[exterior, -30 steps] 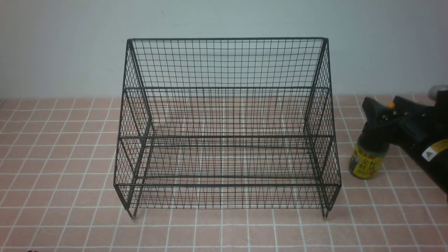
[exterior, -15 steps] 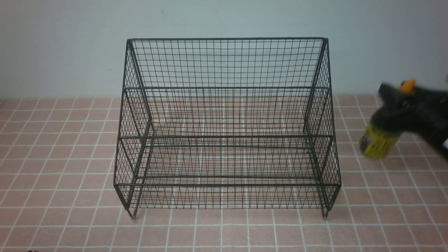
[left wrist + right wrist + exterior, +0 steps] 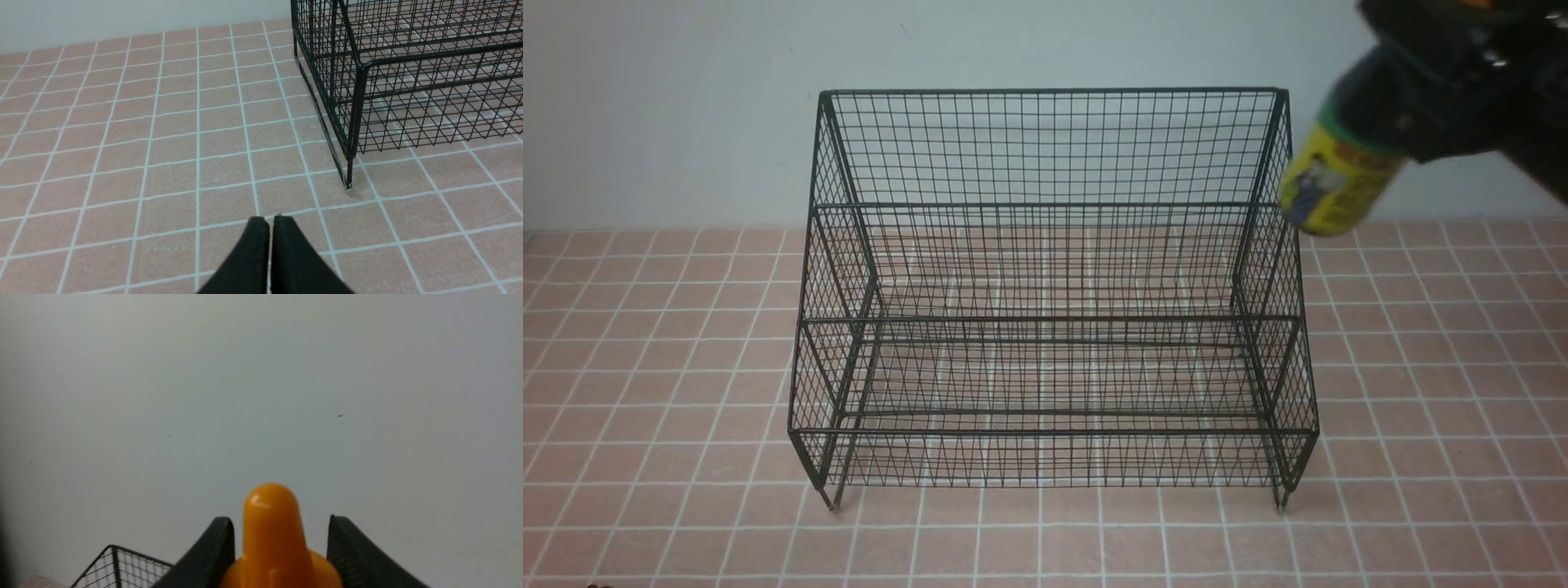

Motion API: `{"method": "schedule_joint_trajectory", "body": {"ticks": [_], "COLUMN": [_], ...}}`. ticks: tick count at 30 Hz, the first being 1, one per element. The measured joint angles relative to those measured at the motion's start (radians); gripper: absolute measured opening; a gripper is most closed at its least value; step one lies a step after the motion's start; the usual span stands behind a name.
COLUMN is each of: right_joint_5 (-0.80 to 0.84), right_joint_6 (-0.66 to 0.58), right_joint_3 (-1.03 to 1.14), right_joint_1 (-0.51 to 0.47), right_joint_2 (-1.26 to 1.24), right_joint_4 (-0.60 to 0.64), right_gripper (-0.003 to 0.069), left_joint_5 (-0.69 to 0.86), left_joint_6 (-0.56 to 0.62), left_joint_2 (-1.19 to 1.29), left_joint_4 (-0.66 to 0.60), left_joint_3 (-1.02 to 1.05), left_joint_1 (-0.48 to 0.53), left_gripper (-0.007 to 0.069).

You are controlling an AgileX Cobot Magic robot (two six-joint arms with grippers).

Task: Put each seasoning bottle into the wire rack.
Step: Use the right arm to put the condiment bottle back on the shelf

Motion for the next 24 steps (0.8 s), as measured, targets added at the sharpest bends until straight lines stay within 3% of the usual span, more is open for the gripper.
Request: {"method": "schedule_joint_trajectory", "body": {"ticks": [9,24], "right_joint_5": [-0.058,-0.06], "right_joint_6": [-0.009,-0.03], "right_joint_3": [-0.078,-0.09], "right_joint_1": [0.069,0.071], "right_joint_2": [0.239,0.399], "right_joint_4": [0.003,-0.001], "right_gripper": [0.0276,0.0276], "left_joint_5": [0.0,0.0], "left_joint_6": [0.0,0.0], "left_joint_2": [0.0,0.0], "left_joint_4": [0.0,0.0], "left_joint_3": [0.0,0.0], "left_joint_1": [0.0,0.0], "left_gripper": [-0.0007,-0.0007]}}
